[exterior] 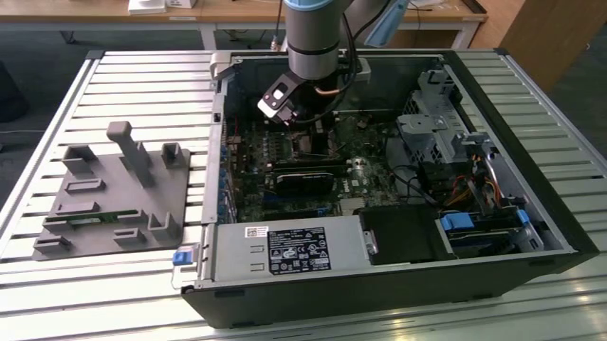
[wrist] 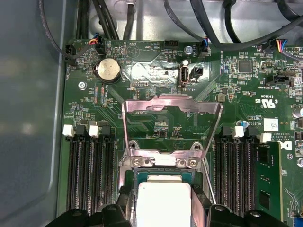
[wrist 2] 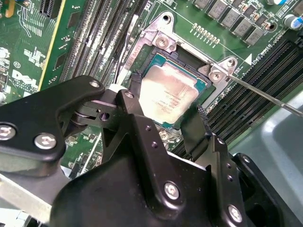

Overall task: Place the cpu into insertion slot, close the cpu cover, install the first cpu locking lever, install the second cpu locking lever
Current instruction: 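Place the cpu into insertion slot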

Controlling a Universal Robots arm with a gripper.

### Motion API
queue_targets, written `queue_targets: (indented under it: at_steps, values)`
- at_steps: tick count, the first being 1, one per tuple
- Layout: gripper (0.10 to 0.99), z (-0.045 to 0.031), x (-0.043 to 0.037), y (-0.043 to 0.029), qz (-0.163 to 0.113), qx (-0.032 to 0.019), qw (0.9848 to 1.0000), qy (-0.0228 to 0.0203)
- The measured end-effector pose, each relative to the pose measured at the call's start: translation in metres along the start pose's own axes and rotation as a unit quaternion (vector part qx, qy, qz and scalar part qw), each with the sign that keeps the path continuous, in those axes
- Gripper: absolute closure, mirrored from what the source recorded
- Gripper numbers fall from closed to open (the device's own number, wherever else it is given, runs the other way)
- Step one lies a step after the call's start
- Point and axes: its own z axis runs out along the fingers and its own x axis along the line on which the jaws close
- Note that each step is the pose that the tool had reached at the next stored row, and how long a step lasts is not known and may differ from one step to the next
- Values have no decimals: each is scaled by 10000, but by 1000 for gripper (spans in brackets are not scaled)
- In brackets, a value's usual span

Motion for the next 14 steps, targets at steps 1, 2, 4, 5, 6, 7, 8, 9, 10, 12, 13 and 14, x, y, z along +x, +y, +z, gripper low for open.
queue_targets:
  at_steps: [1, 2, 4, 5, 6, 7, 8, 9, 10, 12, 13, 14]
  values:
    - [478, -5, 0, 0, 0, 1, 10000, -2]
    - [478, -14, 0, 1, 0, 1, 10000, -1]
    - [478, -44, 0, 4, 1, 1, 10000, 0]
    - [478, -62, 0, 6, 0, 3, 10000, 0]
    - [478, -80, 0, 9, 0, 10, 10000, -1]
    - [478, -90, 0, 15, 0, 21, 10000, 0]
    - [478, -96, 1, 25, 0, 52, 10000, 1]
    - [478, -103, 1, 35, 0, 86, 10000, 1]
    - [478, -111, 1, 42, 0, 118, 9999, 1]
    - [553, -131, 0, 56, 0, 183, 9998, 0]
    - [553, -136, 1, 61, 1, 210, 9998, 1]
    - [620, -139, 0, 65, 0, 231, 9997, 1]
